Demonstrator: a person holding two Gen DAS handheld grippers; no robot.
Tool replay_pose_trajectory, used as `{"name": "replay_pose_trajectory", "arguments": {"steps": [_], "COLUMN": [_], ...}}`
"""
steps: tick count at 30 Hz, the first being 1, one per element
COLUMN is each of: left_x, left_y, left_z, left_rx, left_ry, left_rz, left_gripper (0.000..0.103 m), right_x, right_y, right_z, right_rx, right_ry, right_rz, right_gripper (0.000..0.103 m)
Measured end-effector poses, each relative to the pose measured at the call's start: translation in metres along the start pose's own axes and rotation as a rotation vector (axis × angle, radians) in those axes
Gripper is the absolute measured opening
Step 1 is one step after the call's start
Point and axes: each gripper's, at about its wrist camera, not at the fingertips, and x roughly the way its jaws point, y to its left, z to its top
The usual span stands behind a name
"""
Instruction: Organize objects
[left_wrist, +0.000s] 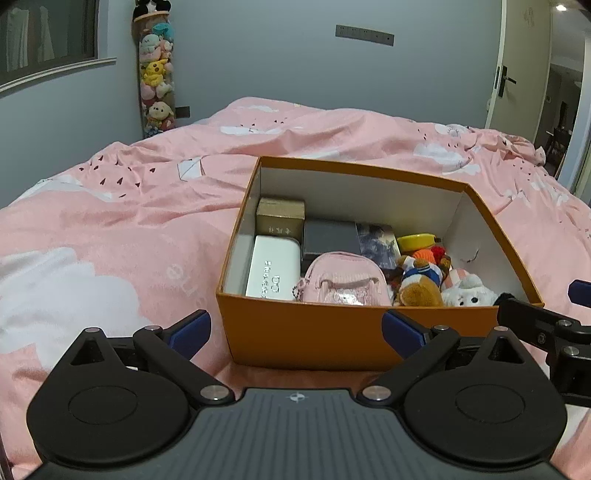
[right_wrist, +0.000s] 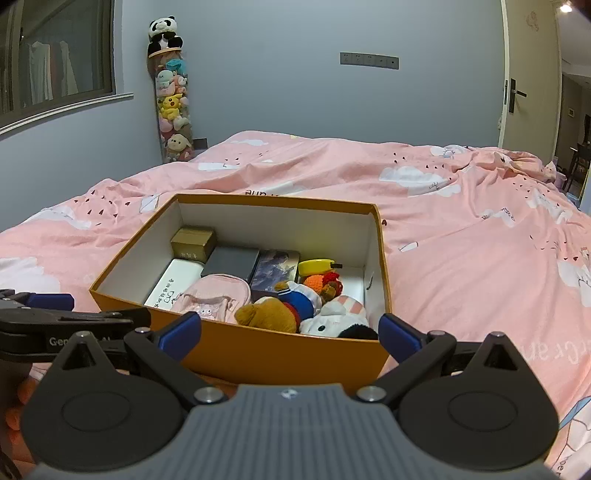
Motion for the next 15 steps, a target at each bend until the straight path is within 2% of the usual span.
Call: {"name": "replay_pose_trajectory", "arguments": {"steps": [15], "left_x": [0.0055], "left_y": [-0.0093], "left_z": [-0.0072], "left_rx": [0.057], "left_ry": [0.072], "left_rz": [0.032], "left_gripper": [0.103], "right_x": [0.0064], "right_y": [0.0028], "right_z": [-0.0046], "right_rx": [-0.007], "right_ry": [0.057], "right_rz": [0.002], "right_gripper": [0.102]}}
